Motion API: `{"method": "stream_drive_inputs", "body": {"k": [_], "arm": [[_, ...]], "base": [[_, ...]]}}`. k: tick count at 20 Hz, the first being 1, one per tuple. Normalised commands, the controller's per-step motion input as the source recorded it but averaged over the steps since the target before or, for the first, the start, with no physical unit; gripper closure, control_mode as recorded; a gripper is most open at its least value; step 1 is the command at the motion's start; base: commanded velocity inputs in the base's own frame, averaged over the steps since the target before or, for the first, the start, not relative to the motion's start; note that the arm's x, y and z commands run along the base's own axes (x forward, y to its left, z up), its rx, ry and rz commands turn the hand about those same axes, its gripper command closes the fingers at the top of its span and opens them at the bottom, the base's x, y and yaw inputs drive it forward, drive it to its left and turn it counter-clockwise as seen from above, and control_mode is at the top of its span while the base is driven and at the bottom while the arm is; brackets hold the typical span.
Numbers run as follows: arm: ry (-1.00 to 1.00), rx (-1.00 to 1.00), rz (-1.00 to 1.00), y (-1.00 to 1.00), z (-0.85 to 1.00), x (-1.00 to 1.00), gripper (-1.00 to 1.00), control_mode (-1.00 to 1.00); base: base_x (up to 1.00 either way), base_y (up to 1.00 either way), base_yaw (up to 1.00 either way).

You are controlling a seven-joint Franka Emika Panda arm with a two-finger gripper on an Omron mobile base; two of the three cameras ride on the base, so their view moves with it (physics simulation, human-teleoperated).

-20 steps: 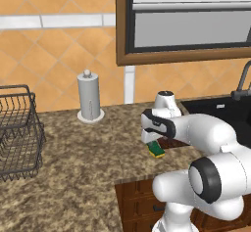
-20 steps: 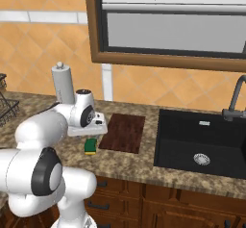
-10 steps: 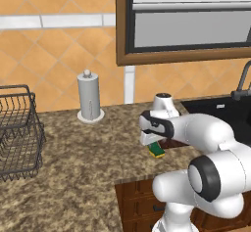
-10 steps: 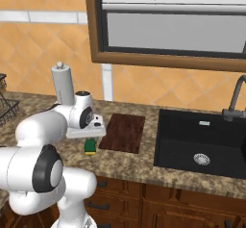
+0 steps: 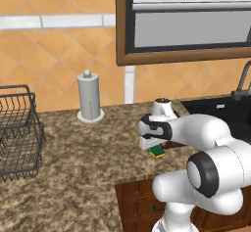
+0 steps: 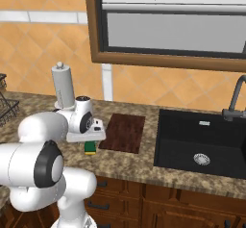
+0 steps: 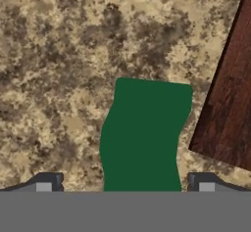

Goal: Pick up the sponge from the counter and clean the cutting board by briefly scrubbing or pressing down on the cutting board. Once finished, release the sponge.

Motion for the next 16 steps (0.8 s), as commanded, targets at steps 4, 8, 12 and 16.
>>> {"method": "stream_drive_inputs", "body": {"k": [4, 8, 12, 16], "arm": [[0.00, 0.00, 0.00, 0.00, -0.12, 0.00, -1.00, -1.00], [0.00, 0.00, -0.01, 0.00, -0.15, 0.00, -1.00, -1.00], [0.00, 0.00, -0.01, 0.00, -0.18, 0.00, -1.00, -1.00], [0.00, 0.00, 0.00, 0.00, -0.19, 0.00, -1.00, -1.00]], "base": [[0.00, 0.00, 0.00], [0.00, 0.00, 0.00], [0.00, 0.00, 0.00], [0.00, 0.00, 0.00]]}}
